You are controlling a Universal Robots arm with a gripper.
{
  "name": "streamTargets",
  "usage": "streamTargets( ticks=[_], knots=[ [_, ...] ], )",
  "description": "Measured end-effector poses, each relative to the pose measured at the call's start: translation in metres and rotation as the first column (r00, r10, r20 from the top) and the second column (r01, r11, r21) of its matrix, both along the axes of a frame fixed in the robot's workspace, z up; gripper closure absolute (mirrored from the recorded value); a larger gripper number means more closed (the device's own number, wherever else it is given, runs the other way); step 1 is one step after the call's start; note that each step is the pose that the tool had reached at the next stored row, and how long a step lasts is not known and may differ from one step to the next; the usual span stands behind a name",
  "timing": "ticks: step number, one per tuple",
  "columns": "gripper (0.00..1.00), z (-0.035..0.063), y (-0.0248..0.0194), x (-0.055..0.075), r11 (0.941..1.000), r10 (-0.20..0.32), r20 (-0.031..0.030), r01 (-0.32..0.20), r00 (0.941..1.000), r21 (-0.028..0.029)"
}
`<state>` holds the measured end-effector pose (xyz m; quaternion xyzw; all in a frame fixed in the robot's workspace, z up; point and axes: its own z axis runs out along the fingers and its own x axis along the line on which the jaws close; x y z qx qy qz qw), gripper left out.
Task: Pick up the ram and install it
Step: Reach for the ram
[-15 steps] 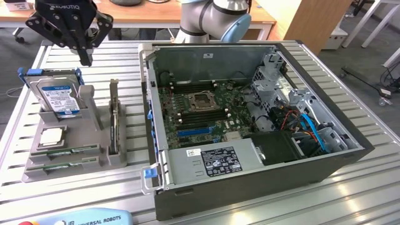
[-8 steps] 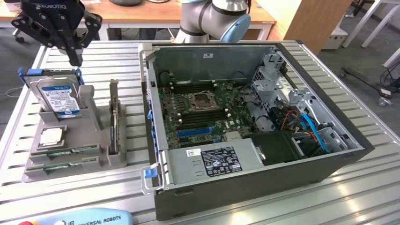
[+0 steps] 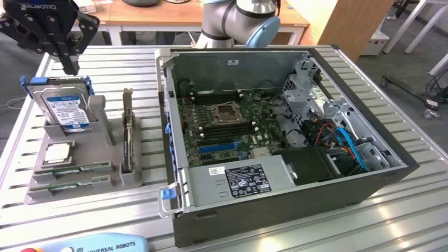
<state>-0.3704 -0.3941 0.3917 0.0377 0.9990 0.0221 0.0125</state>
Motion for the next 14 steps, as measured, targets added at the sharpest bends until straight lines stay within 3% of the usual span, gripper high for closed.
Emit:
streamTargets(
  ticks=[14],
  knots=[
    [0.9,-0.0004,0.0,-0.026,1.0,0.0,0.0001,0.0,1.0,0.0]
  ],
)
